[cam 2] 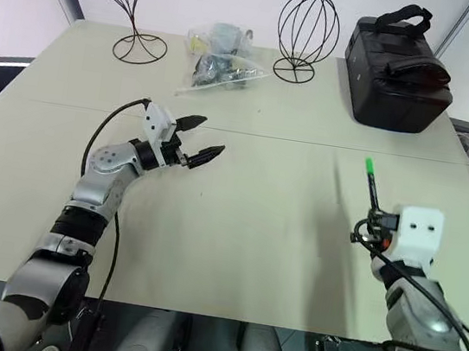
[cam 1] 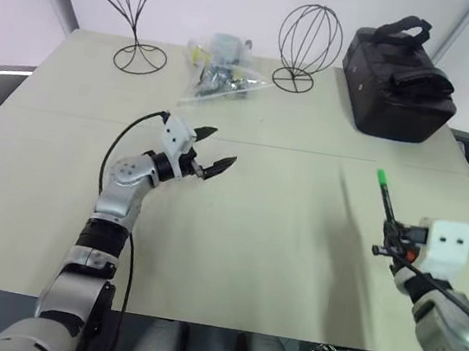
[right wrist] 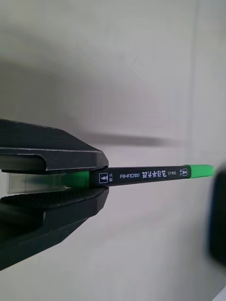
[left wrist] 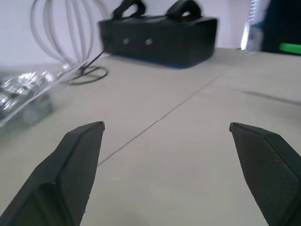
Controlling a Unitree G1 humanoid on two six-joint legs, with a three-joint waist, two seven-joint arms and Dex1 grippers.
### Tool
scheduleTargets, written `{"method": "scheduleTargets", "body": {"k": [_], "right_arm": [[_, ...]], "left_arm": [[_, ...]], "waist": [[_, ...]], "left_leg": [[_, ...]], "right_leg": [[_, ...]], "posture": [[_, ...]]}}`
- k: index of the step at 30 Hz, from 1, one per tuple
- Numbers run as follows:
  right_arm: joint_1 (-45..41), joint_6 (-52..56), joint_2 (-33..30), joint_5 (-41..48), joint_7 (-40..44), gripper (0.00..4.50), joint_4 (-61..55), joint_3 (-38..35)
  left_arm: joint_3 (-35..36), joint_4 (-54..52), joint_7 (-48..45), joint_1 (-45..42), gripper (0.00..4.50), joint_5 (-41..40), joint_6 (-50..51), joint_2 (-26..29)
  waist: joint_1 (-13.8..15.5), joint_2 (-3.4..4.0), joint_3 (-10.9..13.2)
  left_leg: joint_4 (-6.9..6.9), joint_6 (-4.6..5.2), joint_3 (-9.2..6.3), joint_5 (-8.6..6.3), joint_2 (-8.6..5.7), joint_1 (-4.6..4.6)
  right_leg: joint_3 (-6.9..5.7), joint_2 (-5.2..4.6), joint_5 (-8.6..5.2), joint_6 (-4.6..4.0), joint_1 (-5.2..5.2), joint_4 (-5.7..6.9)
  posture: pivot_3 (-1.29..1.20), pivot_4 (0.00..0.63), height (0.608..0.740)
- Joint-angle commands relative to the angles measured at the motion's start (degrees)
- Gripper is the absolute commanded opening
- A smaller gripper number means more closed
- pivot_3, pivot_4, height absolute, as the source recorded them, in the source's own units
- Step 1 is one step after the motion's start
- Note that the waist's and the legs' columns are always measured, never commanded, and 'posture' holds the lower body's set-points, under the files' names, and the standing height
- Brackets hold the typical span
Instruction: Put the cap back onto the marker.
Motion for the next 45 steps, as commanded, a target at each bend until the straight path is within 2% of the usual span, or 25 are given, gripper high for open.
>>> {"method": "scheduleTargets", "body": {"k": [1,7,14,27,37,39,41,44,45], "right_arm": [[4.3,-3.0,4.1,-2.4,-4.0,0.0,-3.7,0.5],[10.4,-10.0,7.4,-5.5,-5.0,0.0,-2.6,6.6],[6.5,-11.4,6.2,-5.9,-4.6,0.0,-1.2,10.1],[7.7,-17.7,4.9,-5.3,-1.9,0.0,8.6,9.5],[8.8,-19.1,4.6,-4.7,-1.2,0.0,9.6,8.7],[8.8,-19.2,4.7,-4.6,-1.1,1.06,9.4,8.4],[9.0,-19.0,4.6,-4.6,-1.1,1.73,9.0,8.1],[9.8,-18.4,4.2,-4.5,-1.0,3.25,7.4,7.6],[10.2,-18.1,3.9,-4.5,-0.9,3.25,6.4,7.3]], "left_arm": [[0.0,-7.0,5.8,2.6,4.45,1.2,4.6,-0.5],[-0.6,-14.4,11.6,7.4,4.45,2.8,9.6,-0.8],[-1.5,-15.8,13.2,8.0,4.45,2.9,10.7,-1.1],[-1.5,-21.6,11.7,11.1,4.45,0.2,12.8,-0.5],[-1.8,-22.9,11.9,12.5,4.45,0.5,13.1,-0.4],[-1.9,-22.7,11.7,12.4,4.5,0.6,12.9,-0.5],[-2.0,-22.4,11.5,12.2,4.5,0.6,12.7,-0.5],[-2.0,-21.9,11.1,12.1,4.5,0.6,12.4,-0.4],[-2.1,-21.6,10.9,12.1,4.5,0.6,12.1,-0.4]], "waist": [[0.0,0.01,0.0],[0.0,0.06,0.0],[0.0,0.07,0.0],[-0.1,0.08,0.0],[0.1,0.09,0.0],[0.1,0.09,0.0],[0.1,0.09,0.0],[0.1,0.09,0.0],[0.1,0.1,0.0]], "left_leg": [[-0.01,0.0,0.02,0.0,0.0,0.02],[-0.08,0.0,0.04,0.0,0.01,0.13],[-0.37,-0.11,-0.02,0.06,-0.01,0.2],[-0.5,-0.11,0.04,0.06,-0.04,0.21],[-0.52,-0.11,0.04,0.06,-0.05,0.21],[-0.52,-0.11,0.03,0.06,-0.04,0.21],[-0.52,-0.11,0.04,0.06,-0.04,0.21],[-0.53,-0.11,0.03,0.06,-0.04,0.21],[-0.53,-0.11,0.03,0.06,-0.04,0.21]], "right_leg": [[0.02,0.0,0.0,0.0,0.01,0.0],[0.03,-0.01,0.0,0.0,0.07,0.0],[-0.02,-0.01,0.0,-0.02,0.06,-0.05],[0.04,-0.05,0.0,-0.02,0.01,-0.12],[0.05,-0.06,0.0,-0.02,0.01,-0.13],[0.04,-0.06,0.0,-0.02,0.01,-0.13],[0.04,-0.06,0.0,-0.02,0.02,-0.13],[0.04,-0.06,0.0,-0.02,0.01,-0.14],[0.04,-0.06,0.0,-0.02,0.02,-0.15]], "posture": [[0.0,0.15,0.74],[0.0,0.15,0.74],[0.0,0.15,0.74],[0.0,0.15,0.74],[0.0,0.15,0.74],[0.0,0.15,0.74],[0.0,0.15,0.74],[0.0,0.15,0.74],[0.0,0.15,0.74]]}}
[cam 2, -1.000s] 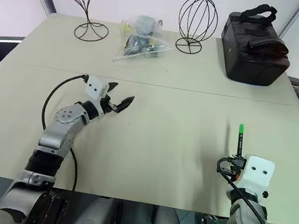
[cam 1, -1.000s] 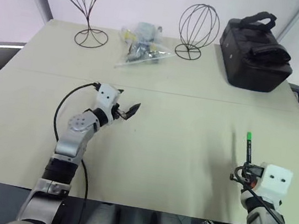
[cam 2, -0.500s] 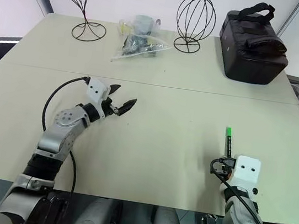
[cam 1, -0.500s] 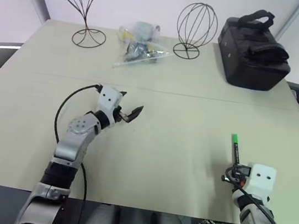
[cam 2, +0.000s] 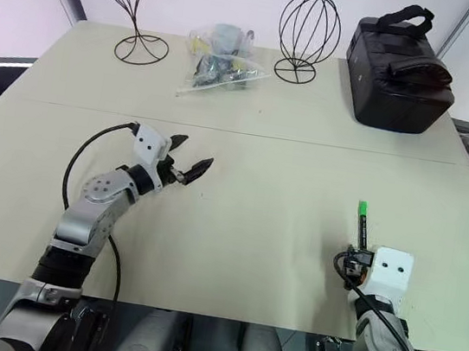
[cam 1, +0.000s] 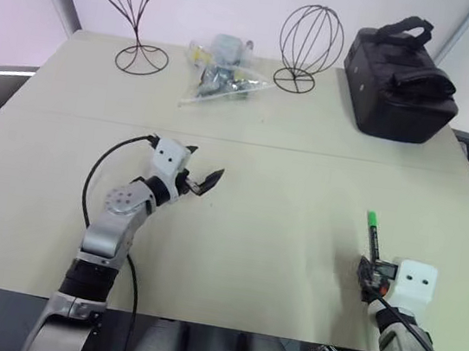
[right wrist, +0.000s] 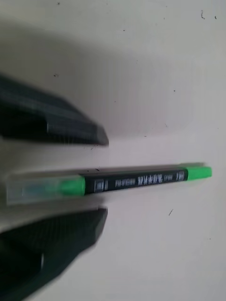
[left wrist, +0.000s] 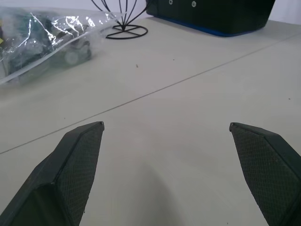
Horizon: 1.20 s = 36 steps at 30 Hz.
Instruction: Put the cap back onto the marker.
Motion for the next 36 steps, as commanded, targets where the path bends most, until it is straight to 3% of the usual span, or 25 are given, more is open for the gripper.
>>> {"method": "scheduleTargets", "body": {"k": [1,9,17,29,36], "right_arm": [[1.5,0.4,-1.1,0.4,0.1,3.25,-5.0,-2.0],[8.1,7.4,-7.9,9.9,4.5,3.25,-24.0,-2.8],[21.5,-10.3,-26.0,18.5,1.6,3.25,-24.3,4.9],[28.8,-19.2,-38.3,26.3,-7.3,3.25,-24.3,6.1],[31.7,-19.6,-40.7,28.0,-7.8,3.25,-24.3,3.2]], "left_arm": [[0.0,-0.6,-0.9,-0.2,4.5,-0.7,-1.7,0.3],[0.9,4.1,-5.5,-1.0,4.5,-1.7,-6.1,1.4],[1.1,6.9,-7.8,-3.6,4.5,-2.7,-7.9,2.0],[1.4,4.9,-10.6,-1.7,4.5,-4.5,-8.1,3.7],[2.5,0.8,-13.7,1.3,4.5,-7.3,-7.1,6.3]], "waist": [[0.0,0.01,0.0],[0.0,0.03,0.0],[0.0,-0.08,0.1],[0.0,-0.1,0.1],[0.1,-0.1,0.1]], "left_leg": [[-0.01,0.0,0.0,0.0,0.0,0.0],[-0.12,0.0,-0.02,0.0,0.01,-0.03],[-0.02,0.01,0.0,0.0,-0.04,0.01],[-0.01,0.01,0.0,0.0,0.01,0.0],[-0.01,0.01,-0.01,0.0,0.04,0.0]], "right_leg": [[0.0,0.0,0.0,0.0,0.0,-0.01],[-0.02,0.01,-0.01,0.0,-0.03,-0.08],[-0.04,-0.05,0.0,0.03,0.12,-0.16],[-0.04,-0.01,-0.01,0.03,0.14,-0.19],[-0.04,-0.01,-0.01,0.03,0.15,-0.22]], "posture": [[0.0,0.15,0.74],[0.0,0.15,0.74],[0.0,0.15,0.74],[0.0,0.15,0.74],[0.0,0.15,0.74]]}}
